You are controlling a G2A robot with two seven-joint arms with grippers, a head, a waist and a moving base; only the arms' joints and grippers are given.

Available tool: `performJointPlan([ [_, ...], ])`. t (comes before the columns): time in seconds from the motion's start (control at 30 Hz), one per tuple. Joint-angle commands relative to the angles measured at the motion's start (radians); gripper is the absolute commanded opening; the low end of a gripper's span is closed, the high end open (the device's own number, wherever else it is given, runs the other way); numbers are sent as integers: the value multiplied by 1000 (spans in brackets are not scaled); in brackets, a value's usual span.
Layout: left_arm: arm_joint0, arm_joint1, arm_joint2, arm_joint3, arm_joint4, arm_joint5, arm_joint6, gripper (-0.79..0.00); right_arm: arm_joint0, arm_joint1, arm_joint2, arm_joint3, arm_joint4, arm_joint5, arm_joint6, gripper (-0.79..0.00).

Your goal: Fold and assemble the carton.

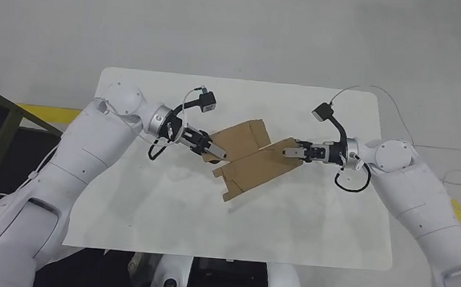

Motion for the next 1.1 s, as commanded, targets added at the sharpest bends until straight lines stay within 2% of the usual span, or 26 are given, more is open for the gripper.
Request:
performJointPlan([
  [0.0,0,0,0,0,0,0,0,-785,0,0,0,0,0,0,0,-289],
  [0.1,-10,3,0,24,29,-15,15,-785,0,0,0,0,0,0,0,-289],
  [0.13,-13,4,-3,44,37,-33,33,-785,0,0,0,0,0,0,0,0],
  [0.57,-12,3,-7,60,37,-46,55,-785,-5,0,2,-4,-27,17,-23,0],
  [0.67,6,7,-16,28,55,-33,78,-785,-9,2,14,-4,-38,24,-29,0],
  [0.8,22,17,-38,2,63,-22,54,-785,5,0,24,28,-13,15,14,0],
  [1.07,53,28,-61,-60,53,-6,7,-785,53,-1,-28,11,48,60,60,0],
])
